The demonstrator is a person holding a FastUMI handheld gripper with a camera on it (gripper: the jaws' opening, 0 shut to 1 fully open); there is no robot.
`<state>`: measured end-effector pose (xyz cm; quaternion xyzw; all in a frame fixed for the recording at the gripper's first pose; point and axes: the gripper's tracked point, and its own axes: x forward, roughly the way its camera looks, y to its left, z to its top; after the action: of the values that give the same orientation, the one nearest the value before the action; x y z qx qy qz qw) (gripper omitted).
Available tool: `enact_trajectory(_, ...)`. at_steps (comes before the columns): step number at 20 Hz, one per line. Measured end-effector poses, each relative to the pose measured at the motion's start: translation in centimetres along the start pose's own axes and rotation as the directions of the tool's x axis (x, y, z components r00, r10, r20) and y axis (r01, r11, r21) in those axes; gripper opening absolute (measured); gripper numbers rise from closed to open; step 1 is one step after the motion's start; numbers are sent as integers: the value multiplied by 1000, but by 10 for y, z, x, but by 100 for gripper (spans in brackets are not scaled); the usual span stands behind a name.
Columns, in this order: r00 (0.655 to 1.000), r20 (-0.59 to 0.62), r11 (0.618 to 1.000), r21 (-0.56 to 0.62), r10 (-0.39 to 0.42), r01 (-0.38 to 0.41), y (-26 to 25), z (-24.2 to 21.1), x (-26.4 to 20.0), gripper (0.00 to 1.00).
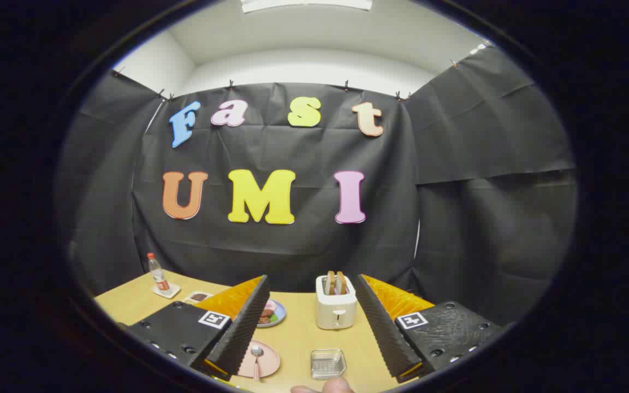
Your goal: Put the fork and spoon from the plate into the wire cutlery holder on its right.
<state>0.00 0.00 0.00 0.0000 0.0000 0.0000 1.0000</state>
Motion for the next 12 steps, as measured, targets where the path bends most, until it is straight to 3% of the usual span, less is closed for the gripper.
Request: enact_trajectory(12, 999, -21, 999, 9, 42, -42, 12, -4, -11, 95)
